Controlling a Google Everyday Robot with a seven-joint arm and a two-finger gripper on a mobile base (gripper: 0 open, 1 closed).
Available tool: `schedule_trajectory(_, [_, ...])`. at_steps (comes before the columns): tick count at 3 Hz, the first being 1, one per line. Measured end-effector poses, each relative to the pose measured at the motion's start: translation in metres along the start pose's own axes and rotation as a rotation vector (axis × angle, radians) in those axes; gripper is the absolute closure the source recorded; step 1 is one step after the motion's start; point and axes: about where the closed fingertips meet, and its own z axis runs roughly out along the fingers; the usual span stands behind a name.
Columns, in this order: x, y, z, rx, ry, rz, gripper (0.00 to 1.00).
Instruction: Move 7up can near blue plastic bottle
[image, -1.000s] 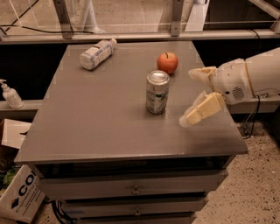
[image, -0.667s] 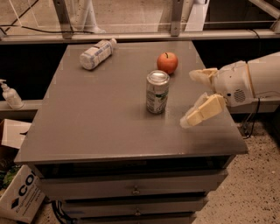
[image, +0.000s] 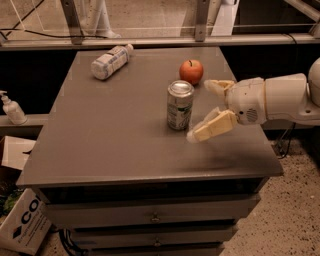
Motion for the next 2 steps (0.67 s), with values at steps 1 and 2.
schedule_trajectory(1, [-0.003,-0.012,0.015,0.049,-0.042,-0.001,0.0])
schedule_trajectory(2, [0.0,-0.016,0.033,0.079,-0.073,0.009,0.18])
